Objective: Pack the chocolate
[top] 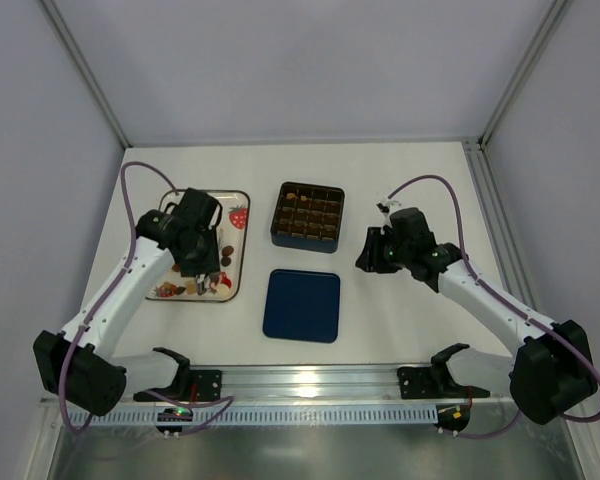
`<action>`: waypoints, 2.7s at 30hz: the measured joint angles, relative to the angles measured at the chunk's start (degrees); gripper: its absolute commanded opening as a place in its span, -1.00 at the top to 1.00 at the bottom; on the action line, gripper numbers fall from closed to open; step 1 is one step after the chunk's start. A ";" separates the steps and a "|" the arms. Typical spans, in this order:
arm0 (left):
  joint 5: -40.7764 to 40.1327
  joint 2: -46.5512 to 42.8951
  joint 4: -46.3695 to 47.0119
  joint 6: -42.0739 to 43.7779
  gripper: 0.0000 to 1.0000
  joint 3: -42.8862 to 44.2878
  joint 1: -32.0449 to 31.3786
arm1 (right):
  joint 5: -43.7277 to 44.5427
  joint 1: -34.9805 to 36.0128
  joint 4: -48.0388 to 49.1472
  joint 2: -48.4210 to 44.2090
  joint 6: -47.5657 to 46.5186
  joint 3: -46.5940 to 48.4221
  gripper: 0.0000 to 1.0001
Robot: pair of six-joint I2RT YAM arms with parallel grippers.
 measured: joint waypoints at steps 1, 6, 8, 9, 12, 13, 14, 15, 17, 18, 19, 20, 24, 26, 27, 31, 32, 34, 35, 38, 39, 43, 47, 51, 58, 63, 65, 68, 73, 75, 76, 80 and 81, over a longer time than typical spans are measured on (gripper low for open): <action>0.07 -0.92 -0.22 -0.07 0.20 -1.84 0.24 | -0.20 0.00 0.15 0.28 0.00 0.00 0.21; 0.24 -3.54 -0.72 -0.76 0.18 -6.19 1.01 | -0.94 0.00 0.94 0.85 0.00 -0.09 0.21; 0.24 -4.00 -0.70 -0.85 0.18 -6.73 1.29 | -1.22 0.00 1.18 0.85 0.00 -0.20 0.21; 0.24 -4.09 -0.59 -0.83 0.18 -6.93 1.44 | -1.29 0.00 1.22 0.85 0.02 -0.24 0.21; 0.31 -4.07 -0.31 -0.81 0.17 -7.74 2.21 | -1.44 0.00 1.49 0.85 0.02 -0.46 0.21; 0.35 -4.07 -0.17 -0.76 0.18 -8.07 2.54 | -1.49 0.00 1.53 0.85 0.02 -0.55 0.21; 0.37 -4.04 -0.07 -0.72 0.17 -8.35 2.82 | -1.55 0.00 1.53 0.85 0.04 -0.61 0.21; 0.42 -4.02 0.09 -0.66 0.18 -8.72 3.17 | -1.57 0.00 1.53 0.85 0.02 -0.66 0.21; 0.68 -3.89 0.57 -0.33 0.17 -9.44 4.00 | -1.68 0.00 1.64 0.85 0.04 -0.74 0.21; 0.74 -3.80 0.87 -0.09 0.17 -9.73 4.31 | -1.73 0.00 1.75 0.85 0.04 -0.83 0.21; 0.87 -3.58 1.07 0.22 0.18 -9.88 4.55 | -1.73 0.00 1.77 0.85 0.04 -0.87 0.21; 1.18 -3.28 1.29 0.48 0.18 -9.92 4.81 | -1.75 0.00 1.79 0.85 0.04 -0.90 0.21; 1.92 -1.44 2.73 1.09 0.18 -9.92 5.55 | -1.75 0.00 1.92 0.85 0.04 -0.90 0.21; 2.23 -0.09 3.56 1.64 0.19 -9.92 6.03 | -1.73 0.00 1.92 0.85 0.04 -0.90 0.21; 2.36 0.55 3.93 1.88 0.19 -9.92 6.27 | -1.73 0.00 1.92 0.85 0.04 -0.90 0.21; 2.91 2.80 5.25 2.25 0.25 -9.92 7.32 | -1.73 0.00 1.92 0.85 0.04 -0.90 0.21; 3.08 3.04 5.49 2.27 0.27 -9.92 7.50 | -1.73 0.00 1.92 0.85 0.04 -0.90 0.21; 3.26 3.10 5.79 2.29 0.33 -9.92 7.63 | -1.73 0.00 1.95 0.85 0.04 -0.90 0.21; 3.34 3.10 5.92 2.29 0.35 -9.92 7.67 | -1.73 0.00 1.92 0.85 0.04 -0.90 0.21; 3.43 3.10 5.97 2.40 0.44 -9.92 7.67 | -1.73 0.00 1.92 0.85 0.04 -0.90 0.21; 3.43 3.10 5.95 2.51 0.47 -9.92 7.67 | -1.73 0.00 1.95 0.85 0.04 -0.90 0.21; 3.43 3.06 5.75 2.73 0.53 -9.84 7.67 | -1.73 0.00 1.97 1.05 0.04 -0.90 0.21; 3.45 2.86 4.50 3.23 0.53 -8.98 7.69 | -1.73 0.00 1.97 1.25 0.04 -0.90 0.21; 3.65 2.27 3.17 3.43 0.55 -7.39 7.69 | -1.73 0.00 1.97 1.27 0.02 -0.90 0.21; 5.14 1.77 0.70 3.52 0.56 -2.73 7.56 | -1.73 0.00 1.95 1.46 0.02 -0.85 0.21; 5.31 3.76 -0.24 3.02 0.55 4.66 4.37 | -1.64 0.00 1.44 1.51 0.02 -0.37 0.21; 5.20 6.71 -0.63 2.40 0.56 9.31 1.88 | -1.44 0.00 1.07 1.51 0.02 0.31 0.21; 5.18 13.31 -0.09 1.66 0.55 17.40 -2.60 | -1.07 0.00 0.55 1.49 0.00 1.40 0.21; 5.31 27.30 1.73 0.66 0.54 32.20 -9.07 | 0.33 0.00 -0.55 1.36 0.02 2.14 0.21; 5.55 32.54 2.27 0.48 0.54 37.38 -10.91 | 0.92 0.00 -1.31 1.07 0.02 2.16 0.21; 5.81 34.93 2.56 0.46 0.53 39.41 -11.54 | 1.16 0.00 -1.77 0.85 0.02 2.16 0.21; 6.78 43.87 2.84 0.42 0.52 47.17 -13.51 | 2.32 -0.02 -3.54 -0.68 0.00 2.19 0.21; 6.97 45.97 2.56 0.33 0.51 49.44 -13.75 | 2.60 -0.02 -3.78 -0.98 0.00 2.16 0.21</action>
